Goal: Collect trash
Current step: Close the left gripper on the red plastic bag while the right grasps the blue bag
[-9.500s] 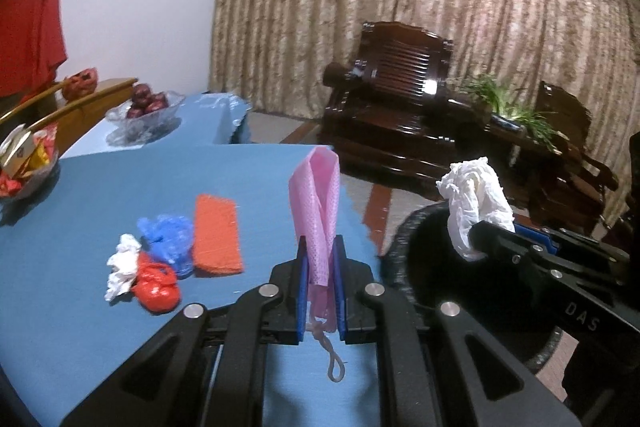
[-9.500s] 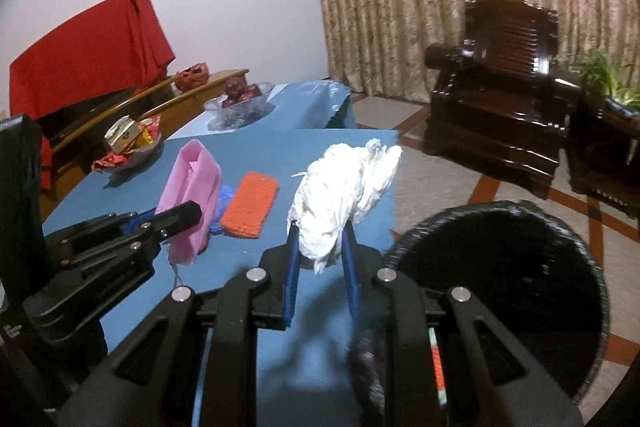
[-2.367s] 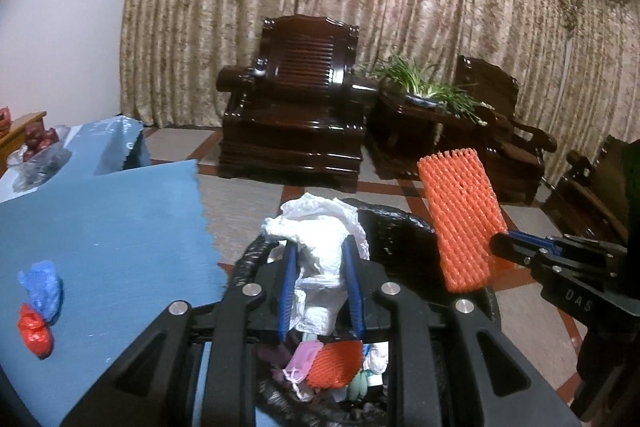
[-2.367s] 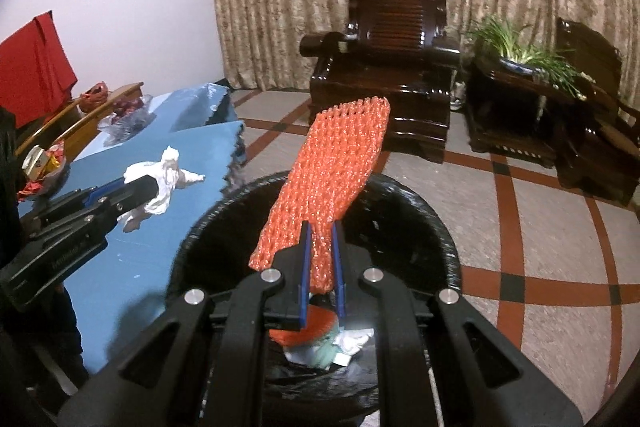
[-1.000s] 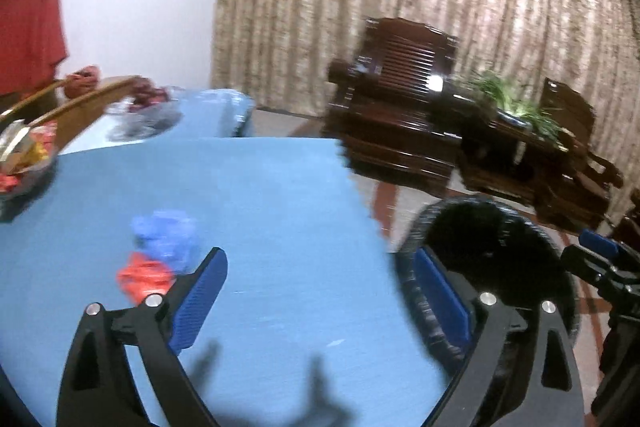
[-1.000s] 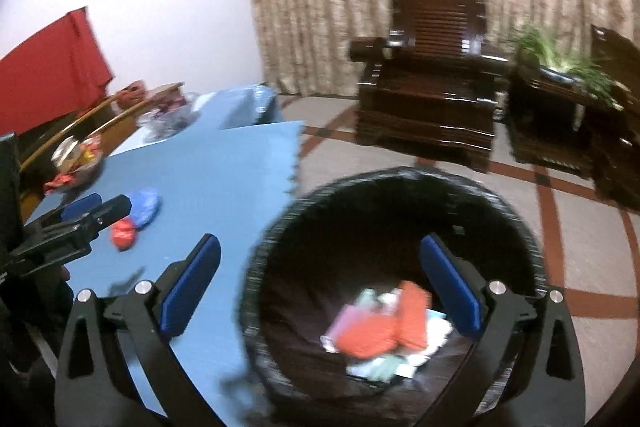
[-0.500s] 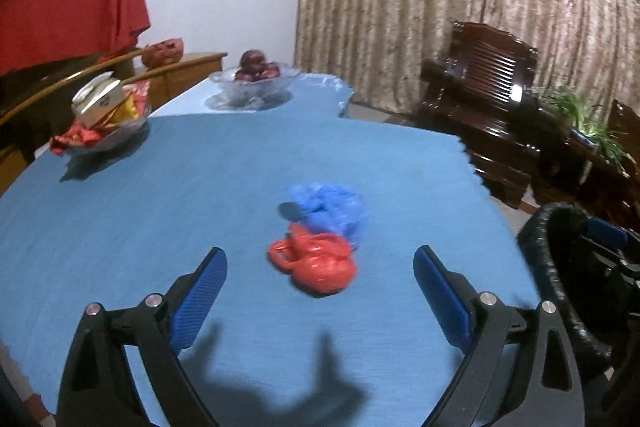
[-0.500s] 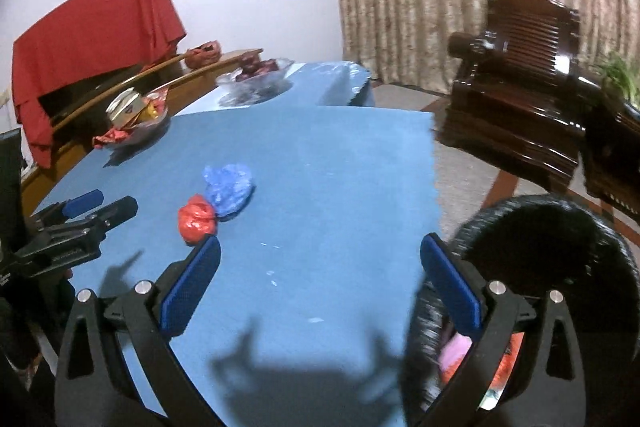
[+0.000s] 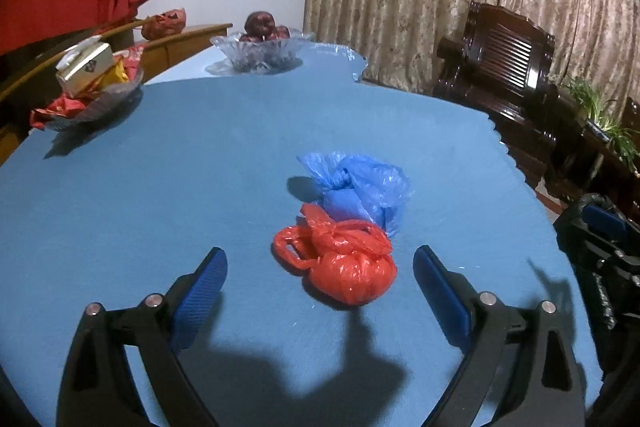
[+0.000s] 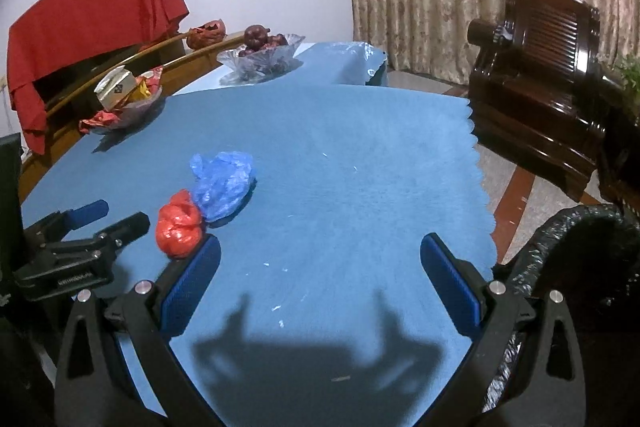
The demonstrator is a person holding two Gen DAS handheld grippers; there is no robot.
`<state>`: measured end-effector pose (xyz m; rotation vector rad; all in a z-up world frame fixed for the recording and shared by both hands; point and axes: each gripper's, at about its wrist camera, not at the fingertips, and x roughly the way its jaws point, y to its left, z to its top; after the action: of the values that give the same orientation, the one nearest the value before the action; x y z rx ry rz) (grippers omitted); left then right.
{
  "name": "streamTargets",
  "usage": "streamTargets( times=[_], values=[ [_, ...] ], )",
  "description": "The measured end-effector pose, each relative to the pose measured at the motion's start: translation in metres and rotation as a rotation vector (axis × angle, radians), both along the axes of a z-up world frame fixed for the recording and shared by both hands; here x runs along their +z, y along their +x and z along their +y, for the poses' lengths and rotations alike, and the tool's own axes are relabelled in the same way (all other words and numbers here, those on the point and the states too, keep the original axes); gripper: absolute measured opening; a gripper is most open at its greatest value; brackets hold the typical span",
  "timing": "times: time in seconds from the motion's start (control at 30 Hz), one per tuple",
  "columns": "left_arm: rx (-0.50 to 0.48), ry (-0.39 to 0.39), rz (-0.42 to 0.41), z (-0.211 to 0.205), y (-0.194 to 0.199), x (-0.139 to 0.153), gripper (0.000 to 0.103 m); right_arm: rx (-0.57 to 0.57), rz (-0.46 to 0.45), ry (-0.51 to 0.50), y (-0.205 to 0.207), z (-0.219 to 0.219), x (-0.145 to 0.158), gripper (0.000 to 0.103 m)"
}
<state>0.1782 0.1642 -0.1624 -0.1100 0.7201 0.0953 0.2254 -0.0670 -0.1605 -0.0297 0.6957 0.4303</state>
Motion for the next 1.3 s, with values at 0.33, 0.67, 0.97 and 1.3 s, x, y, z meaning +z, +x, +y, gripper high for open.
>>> streamTargets(
  times=[0.33,0.67,0.97,1.3],
  values=[
    [-0.02,-0.026,0.087,-0.004,0.028,-0.029,0.08,0.005,0.016,-0.006,0.016,0.005,-0.012,0.097],
    [-0.047,-0.055,0.09,0.001,0.018,-0.026,0.042,0.019,0.012,-0.001,0.017,0.014,-0.01,0.097],
    [0.041,-0.033,0.043,0.045,0.001,-0.008,0.041,0.067,0.001,0.013,0.022,0.049,-0.004,0.097],
    [0.146,-0.02,0.026,0.102,0.004,-0.009,0.041,0.124,0.017,0.002,0.047,0.121,-0.014,0.097]
  ],
)
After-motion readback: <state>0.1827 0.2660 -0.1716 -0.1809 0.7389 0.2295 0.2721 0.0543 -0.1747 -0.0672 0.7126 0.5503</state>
